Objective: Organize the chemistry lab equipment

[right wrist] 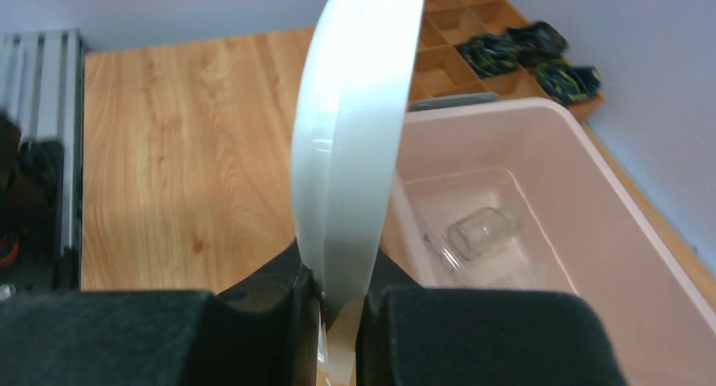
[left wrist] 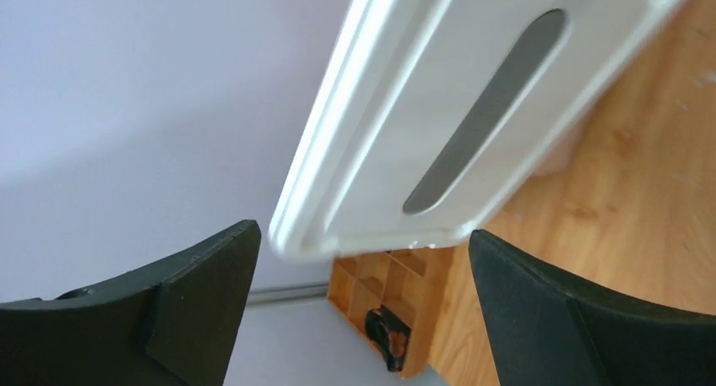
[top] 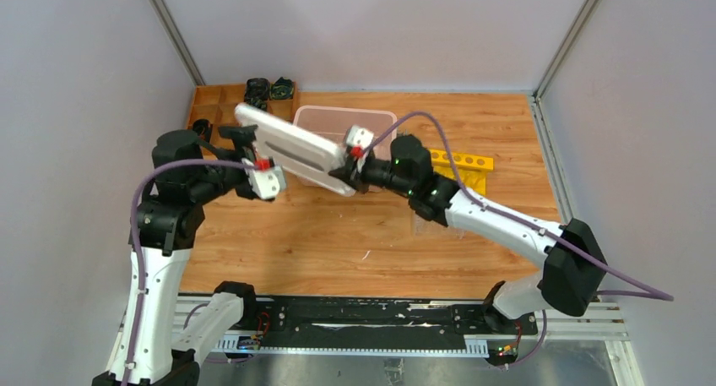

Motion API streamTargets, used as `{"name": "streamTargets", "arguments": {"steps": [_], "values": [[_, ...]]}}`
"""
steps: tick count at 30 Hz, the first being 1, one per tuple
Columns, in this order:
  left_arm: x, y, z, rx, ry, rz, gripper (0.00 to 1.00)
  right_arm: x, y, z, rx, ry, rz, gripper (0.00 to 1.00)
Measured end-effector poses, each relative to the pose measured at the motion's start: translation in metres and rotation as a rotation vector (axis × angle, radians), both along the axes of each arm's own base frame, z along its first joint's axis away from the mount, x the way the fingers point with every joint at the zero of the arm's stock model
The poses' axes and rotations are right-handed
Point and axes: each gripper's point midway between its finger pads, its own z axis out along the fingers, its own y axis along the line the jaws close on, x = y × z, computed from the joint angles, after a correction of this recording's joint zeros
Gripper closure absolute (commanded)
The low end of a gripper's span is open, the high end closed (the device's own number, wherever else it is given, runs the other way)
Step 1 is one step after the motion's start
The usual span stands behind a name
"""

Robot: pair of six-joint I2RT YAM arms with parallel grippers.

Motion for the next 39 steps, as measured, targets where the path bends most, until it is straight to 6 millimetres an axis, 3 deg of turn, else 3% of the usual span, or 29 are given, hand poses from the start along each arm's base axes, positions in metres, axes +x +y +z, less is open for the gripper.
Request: {"name": "streamTargets", "arguments": {"steps": [5, 7, 9, 12, 19, 26, 35, 39], "values": [[0.035, 0.019, 0.073, -0.321, -0.066, 0.285, 0.00, 0.050, -0.039, 0.041, 0.115, 0.268, -0.127, 1.00], [0.046, 0.026, 0.089, -0.415, -0.066, 0.361, 0.00, 0.065, -0.050, 0.061, 0.177, 0.379, -0.137, 1.00], [0.054, 0.030, 0.092, -0.481, -0.046, 0.418, 0.00, 0.080, -0.059, 0.077, 0.243, 0.474, -0.126, 1.00], [0.064, 0.033, 0.079, -0.532, 0.016, 0.483, 0.00, 0.100, -0.066, 0.087, 0.327, 0.636, -0.084, 1.00], [0.077, 0.032, 0.028, -0.538, 0.157, 0.551, 0.00, 0.123, -0.068, 0.051, 0.402, 1.022, -0.003, 1.00], [0.098, 0.030, -0.006, -0.535, 0.261, 0.604, 0.00, 0.141, -0.080, 0.038, 0.473, 1.172, -0.025, 1.00], [0.171, 0.021, -0.060, -0.527, 0.450, 0.710, 0.00, 0.170, -0.092, 0.013, 0.546, 1.253, -0.103, 1.00], [0.202, 0.019, -0.068, -0.552, 0.488, 0.740, 0.00, 0.178, -0.091, -0.003, 0.546, 1.282, -0.129, 1.00]]}}
